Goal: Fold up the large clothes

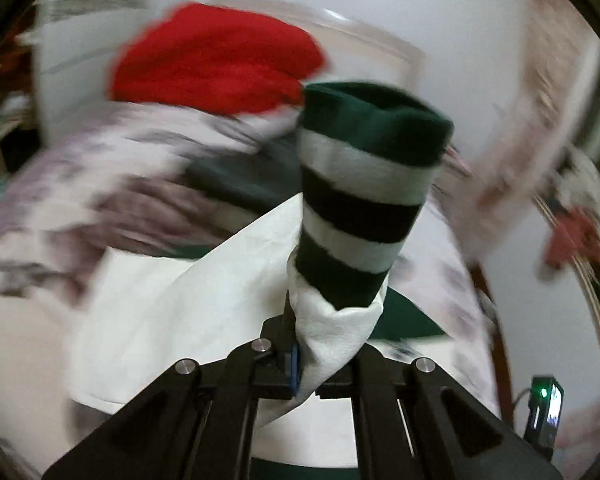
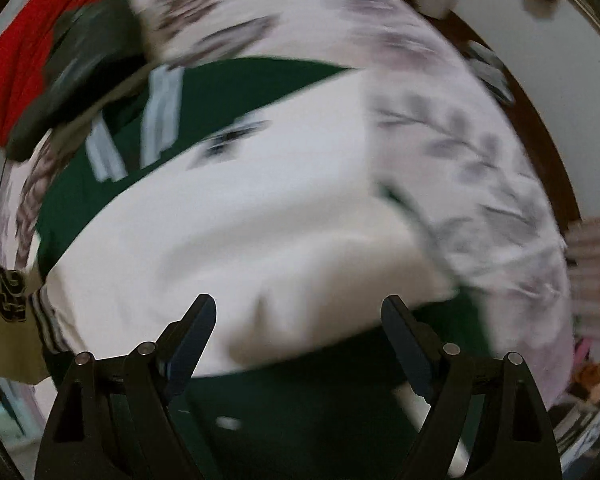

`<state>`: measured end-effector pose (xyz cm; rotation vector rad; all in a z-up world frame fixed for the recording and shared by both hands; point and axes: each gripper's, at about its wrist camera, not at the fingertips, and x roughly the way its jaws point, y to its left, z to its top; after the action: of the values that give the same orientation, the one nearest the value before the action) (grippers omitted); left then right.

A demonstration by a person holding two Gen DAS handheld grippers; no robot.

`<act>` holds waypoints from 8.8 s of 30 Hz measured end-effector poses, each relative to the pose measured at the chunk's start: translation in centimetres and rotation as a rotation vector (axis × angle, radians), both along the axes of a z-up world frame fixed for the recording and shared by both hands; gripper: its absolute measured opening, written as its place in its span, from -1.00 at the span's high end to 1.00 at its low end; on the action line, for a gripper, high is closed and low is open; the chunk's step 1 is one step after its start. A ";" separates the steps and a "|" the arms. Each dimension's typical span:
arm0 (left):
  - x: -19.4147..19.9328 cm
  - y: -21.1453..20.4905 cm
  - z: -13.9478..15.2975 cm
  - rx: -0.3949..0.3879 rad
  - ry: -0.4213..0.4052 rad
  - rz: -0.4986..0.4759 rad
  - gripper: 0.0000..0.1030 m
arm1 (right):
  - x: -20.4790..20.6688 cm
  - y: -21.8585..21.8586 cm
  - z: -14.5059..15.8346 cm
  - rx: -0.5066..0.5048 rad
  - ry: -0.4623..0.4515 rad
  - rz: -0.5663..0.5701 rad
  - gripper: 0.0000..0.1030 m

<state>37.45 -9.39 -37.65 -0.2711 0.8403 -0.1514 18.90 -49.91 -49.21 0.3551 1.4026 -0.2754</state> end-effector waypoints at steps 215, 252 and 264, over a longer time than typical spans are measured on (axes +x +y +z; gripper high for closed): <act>-27.1 -19.9 -12.9 0.280 0.579 0.204 0.77 | 5.4 -16.8 -7.3 0.965 0.143 0.261 0.59; -35.9 25.3 -18.9 -0.467 0.691 0.490 -0.49 | -0.3 14.1 9.0 0.501 0.221 0.579 -0.39; -22.3 18.4 -11.2 -0.164 0.594 0.303 -0.49 | -19.8 5.7 -1.9 0.514 0.480 0.422 -0.18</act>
<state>15.19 8.98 -48.90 -0.6106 1.3640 0.1556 -0.92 -44.17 -51.13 0.4161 1.9799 0.3811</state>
